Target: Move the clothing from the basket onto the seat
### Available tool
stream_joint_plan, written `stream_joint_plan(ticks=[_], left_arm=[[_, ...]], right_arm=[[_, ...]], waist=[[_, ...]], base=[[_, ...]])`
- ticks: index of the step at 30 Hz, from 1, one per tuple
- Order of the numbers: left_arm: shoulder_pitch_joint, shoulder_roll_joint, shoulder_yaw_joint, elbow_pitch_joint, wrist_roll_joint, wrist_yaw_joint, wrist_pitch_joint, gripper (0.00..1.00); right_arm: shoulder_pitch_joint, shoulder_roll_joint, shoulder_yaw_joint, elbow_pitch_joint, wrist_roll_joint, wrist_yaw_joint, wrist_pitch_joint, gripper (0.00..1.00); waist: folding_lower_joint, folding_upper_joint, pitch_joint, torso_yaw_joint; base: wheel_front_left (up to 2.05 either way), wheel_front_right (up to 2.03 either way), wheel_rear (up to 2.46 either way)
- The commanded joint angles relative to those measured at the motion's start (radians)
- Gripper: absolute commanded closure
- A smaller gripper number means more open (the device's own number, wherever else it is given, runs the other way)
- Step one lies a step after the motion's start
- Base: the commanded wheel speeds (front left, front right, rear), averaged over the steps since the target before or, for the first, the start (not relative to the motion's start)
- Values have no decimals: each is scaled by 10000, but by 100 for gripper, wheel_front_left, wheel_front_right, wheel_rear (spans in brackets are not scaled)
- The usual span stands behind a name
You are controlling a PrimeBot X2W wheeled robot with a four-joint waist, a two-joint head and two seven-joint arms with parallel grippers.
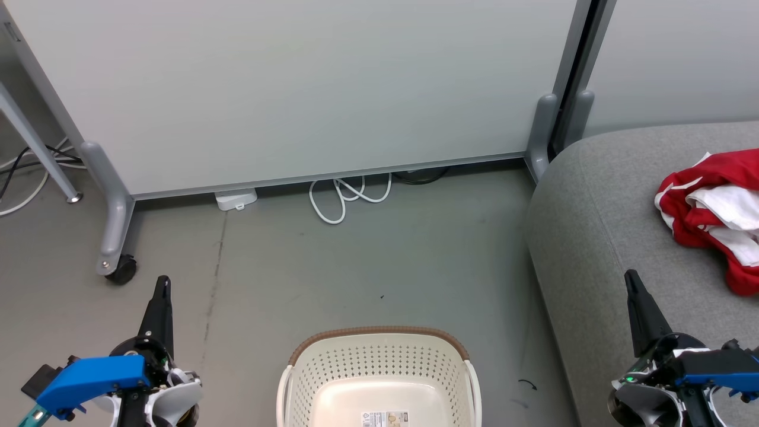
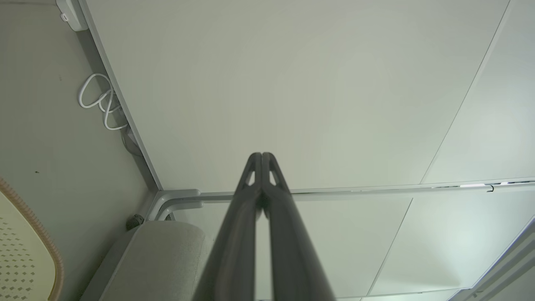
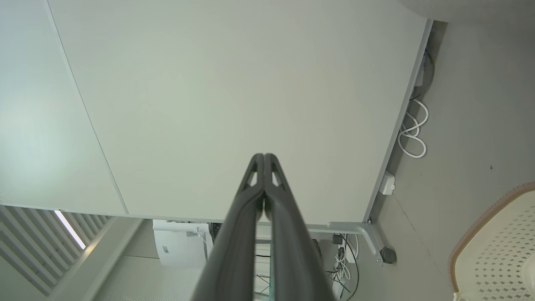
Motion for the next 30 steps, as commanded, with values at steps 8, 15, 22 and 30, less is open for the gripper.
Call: stream_joint_plan(ticks=[8, 15, 22, 30], left_arm=[[-120, -13, 42, -42, -103, -63, 50, 100], [-120, -13, 41, -42, -103, -63, 49, 100], [-119, -13, 40, -43, -104, -63, 49, 100], [-119, -13, 39, -44, -104, -63, 48, 100]], right_arm=[[-124, -58, -17, 19, 112, 7, 63, 100], [-124, -58, -16, 19, 112, 7, 63, 100], [-123, -58, -16, 19, 112, 7, 63, 100], [-123, -58, -15, 19, 113, 7, 62, 100]], waist=[[0, 0, 1, -7], [0, 0, 1, -7], [0, 0, 1, -7], [0, 0, 1, -7]], base=[[0, 0, 0], [0, 0, 0], [0, 0, 0], [0, 0, 0]])
